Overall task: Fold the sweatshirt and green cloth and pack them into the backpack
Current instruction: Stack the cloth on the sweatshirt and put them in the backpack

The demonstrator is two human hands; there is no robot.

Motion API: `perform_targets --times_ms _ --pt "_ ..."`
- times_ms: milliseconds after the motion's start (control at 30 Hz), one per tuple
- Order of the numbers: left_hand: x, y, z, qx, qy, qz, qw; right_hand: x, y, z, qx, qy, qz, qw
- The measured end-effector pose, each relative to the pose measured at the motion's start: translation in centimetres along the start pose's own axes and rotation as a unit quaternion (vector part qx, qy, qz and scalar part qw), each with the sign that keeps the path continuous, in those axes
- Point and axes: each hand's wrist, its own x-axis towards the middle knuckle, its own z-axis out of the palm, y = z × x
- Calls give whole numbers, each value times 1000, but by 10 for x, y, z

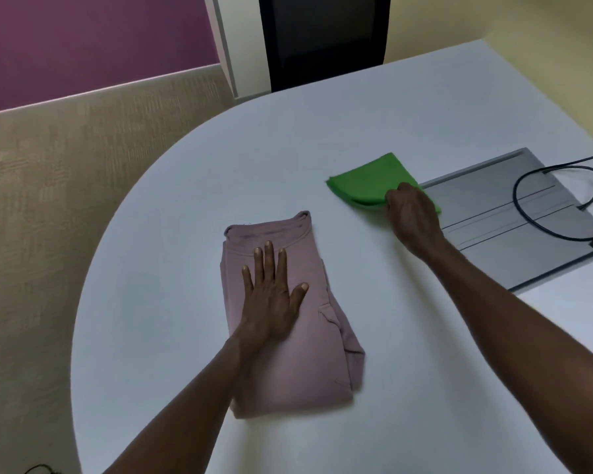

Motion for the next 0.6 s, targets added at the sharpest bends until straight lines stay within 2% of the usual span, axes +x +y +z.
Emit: perform_targets --times_ms 67,133,200,233,267,333,367,400,433,500,533,567,600 --pt "-8 21 -10 -102 20 14 994 -27 -11 -9 57 -12 62 996" --pt "-27 62 -20 -273 44 28 961 -56 -26 -19 73 -6 77 994" --pt "-36 110 -19 -400 24 -38 915 -85 -41 -29 87 -17 81 993" --pt "-38 131 -18 -482 -9 -90 872 -98 -48 -34 96 -28 92 991" --pt "-38 148 -17 -576 -49 -153 801 -112 -54 -39 104 -37 107 988" --pt "-32 162 -4 -727 -123 -245 630 -137 -67 -46 113 -56 144 982" --pt "-31 163 1 -756 -142 -266 581 -149 -72 -49 109 -70 156 979" --pt "-32 163 3 -754 -154 -279 574 -159 -77 -52 103 -84 160 978" --pt "-35 161 5 -741 -160 -286 586 -168 -80 -55 106 -100 161 976" --pt "-40 159 5 -680 -141 -314 647 -184 -80 -62 158 -118 177 964" --pt "-44 159 3 -646 -133 -325 678 -190 -77 -67 201 -111 215 949" --pt "-49 159 0 -630 -129 -332 690 -197 -72 -72 239 -92 276 927" --pt "-52 158 -5 -631 -130 -336 687 -204 -65 -75 258 -68 345 900"
